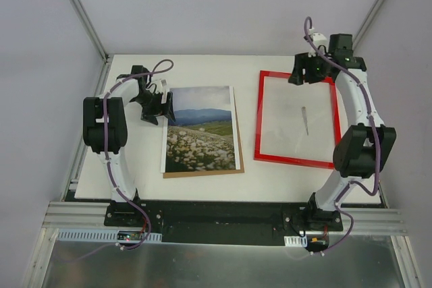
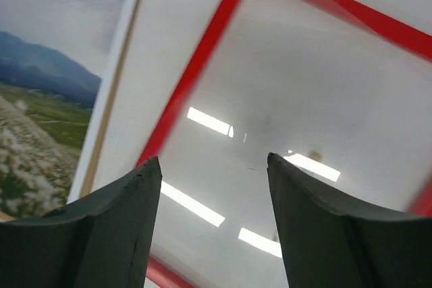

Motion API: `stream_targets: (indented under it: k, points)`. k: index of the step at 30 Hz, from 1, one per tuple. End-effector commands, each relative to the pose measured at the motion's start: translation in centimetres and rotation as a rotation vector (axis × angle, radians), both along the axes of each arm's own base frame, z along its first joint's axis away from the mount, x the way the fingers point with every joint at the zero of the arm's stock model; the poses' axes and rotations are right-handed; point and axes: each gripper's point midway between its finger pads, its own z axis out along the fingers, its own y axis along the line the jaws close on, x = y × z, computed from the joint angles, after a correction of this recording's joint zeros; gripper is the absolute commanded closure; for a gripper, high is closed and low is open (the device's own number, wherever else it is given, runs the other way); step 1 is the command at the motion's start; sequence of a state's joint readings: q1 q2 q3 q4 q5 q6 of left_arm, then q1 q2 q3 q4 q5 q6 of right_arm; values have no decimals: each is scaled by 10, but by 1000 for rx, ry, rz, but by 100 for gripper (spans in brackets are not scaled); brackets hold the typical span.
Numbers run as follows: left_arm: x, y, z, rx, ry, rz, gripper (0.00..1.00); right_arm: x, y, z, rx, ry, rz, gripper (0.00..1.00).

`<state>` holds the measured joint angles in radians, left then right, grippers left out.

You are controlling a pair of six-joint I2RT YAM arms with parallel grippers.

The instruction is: Take the photo out of the frame

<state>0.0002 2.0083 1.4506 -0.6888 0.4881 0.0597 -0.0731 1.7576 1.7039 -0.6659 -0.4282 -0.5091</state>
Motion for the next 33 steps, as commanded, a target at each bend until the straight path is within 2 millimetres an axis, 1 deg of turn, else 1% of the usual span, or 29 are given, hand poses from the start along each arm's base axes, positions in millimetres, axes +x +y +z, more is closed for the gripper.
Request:
stream_targets:
  k: [1,3,6,9,11,14,15,18,25,28,33]
  points:
    - [0,-11,3,-6,10,-15,14,-17,82,10,199,39,139,34]
    - [-1,-13,2,-22,20,-14,14,-19,113,9,254,65,190,35]
    - [-3,-17,0,-45,36,-12,16,-20,152,-2,302,133,242,36]
    - [-5,-18,-4,-52,50,-8,17,-23,184,-22,342,217,282,36]
    - [-6,-18,-7,-50,55,-7,18,-30,208,-39,364,282,317,36]
    - [-6,-17,-9,-46,61,-4,18,-42,235,-65,350,357,356,37]
    - [-5,-17,-9,-46,60,-2,18,-45,241,-74,340,380,353,38]
    - [-5,-18,-13,-51,75,5,19,-46,251,-96,328,442,327,39]
    - [-4,-19,-17,-56,82,8,23,-42,252,-124,292,512,260,40]
    - [0,-20,-13,-67,75,13,25,-46,252,-141,261,555,246,41]
    - [9,-24,1,-83,28,7,25,-49,255,-157,253,599,243,41]
